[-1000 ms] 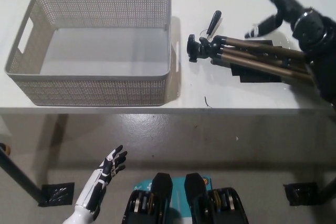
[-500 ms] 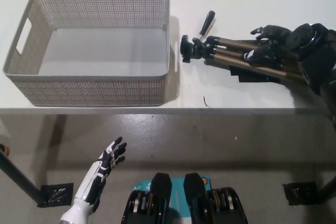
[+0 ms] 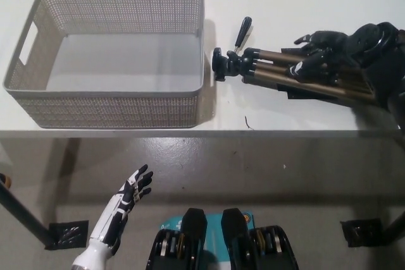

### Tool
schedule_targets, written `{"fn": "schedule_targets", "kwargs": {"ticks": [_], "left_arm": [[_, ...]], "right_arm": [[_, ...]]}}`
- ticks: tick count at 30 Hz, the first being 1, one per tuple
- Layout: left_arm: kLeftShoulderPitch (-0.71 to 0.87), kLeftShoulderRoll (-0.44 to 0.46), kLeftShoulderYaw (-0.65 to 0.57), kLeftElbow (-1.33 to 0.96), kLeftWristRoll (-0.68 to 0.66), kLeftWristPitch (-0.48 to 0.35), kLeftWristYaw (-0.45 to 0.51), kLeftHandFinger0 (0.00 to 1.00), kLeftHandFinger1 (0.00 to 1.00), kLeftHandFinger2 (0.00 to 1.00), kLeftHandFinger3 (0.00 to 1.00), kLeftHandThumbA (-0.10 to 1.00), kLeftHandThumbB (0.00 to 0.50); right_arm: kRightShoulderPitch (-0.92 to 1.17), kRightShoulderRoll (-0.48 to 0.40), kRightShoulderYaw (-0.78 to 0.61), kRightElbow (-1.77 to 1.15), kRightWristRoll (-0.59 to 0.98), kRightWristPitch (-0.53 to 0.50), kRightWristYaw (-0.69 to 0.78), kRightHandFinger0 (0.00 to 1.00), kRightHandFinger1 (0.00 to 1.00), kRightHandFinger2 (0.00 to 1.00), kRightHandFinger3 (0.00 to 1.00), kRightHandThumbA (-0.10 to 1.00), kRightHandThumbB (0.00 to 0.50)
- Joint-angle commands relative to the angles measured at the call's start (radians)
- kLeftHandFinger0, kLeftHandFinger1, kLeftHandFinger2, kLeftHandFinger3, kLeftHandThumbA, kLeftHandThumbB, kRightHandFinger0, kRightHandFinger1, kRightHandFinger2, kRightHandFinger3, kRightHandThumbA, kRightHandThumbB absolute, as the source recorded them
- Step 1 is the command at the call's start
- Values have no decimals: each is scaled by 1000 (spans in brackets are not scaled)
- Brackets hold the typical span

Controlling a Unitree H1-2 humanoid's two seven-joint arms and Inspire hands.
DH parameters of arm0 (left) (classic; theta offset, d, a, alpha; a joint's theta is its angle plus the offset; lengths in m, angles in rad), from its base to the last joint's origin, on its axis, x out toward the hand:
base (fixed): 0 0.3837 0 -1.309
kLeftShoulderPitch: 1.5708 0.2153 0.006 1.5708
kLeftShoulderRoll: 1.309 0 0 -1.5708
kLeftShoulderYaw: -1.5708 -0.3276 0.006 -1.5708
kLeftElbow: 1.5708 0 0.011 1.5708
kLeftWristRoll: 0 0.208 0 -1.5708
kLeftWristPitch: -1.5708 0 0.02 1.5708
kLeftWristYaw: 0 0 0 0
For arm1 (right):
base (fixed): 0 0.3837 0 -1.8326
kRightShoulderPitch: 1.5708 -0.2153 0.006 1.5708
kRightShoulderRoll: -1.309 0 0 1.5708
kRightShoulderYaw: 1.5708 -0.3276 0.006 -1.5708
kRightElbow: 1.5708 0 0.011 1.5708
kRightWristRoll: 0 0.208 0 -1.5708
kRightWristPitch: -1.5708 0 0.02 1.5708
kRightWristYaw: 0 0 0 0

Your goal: The robot uses its right hand to pick the tripod on the desk and places it into a rectangular container on the left.

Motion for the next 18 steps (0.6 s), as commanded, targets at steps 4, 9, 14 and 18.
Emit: {"fn": "schedule_targets", "kwargs": {"ticks": [4,9,14,18], "left_arm": [[-5,16,5,-26,-9,-36,-17,1000,1000,1000,1000,1000,500],[-10,15,7,-24,-12,-30,-20,1000,1000,1000,1000,1000,500],[-8,12,5,-10,-9,-41,-22,1000,1000,1000,1000,1000,500],[4,12,6,-27,-12,-29,-23,1000,1000,1000,1000,1000,500]], "right_arm": [[-161,-42,-16,-39,30,-31,19,1000,1000,1000,1000,1000,499],[-193,-41,-65,-58,68,0,-38,1000,1000,1000,1000,1000,475],[-158,-26,-52,-65,61,-67,-4,1000,1000,1000,1000,1000,483],[-100,-15,3,-37,23,-170,-2,1000,1000,1000,1000,1000,421]]}}
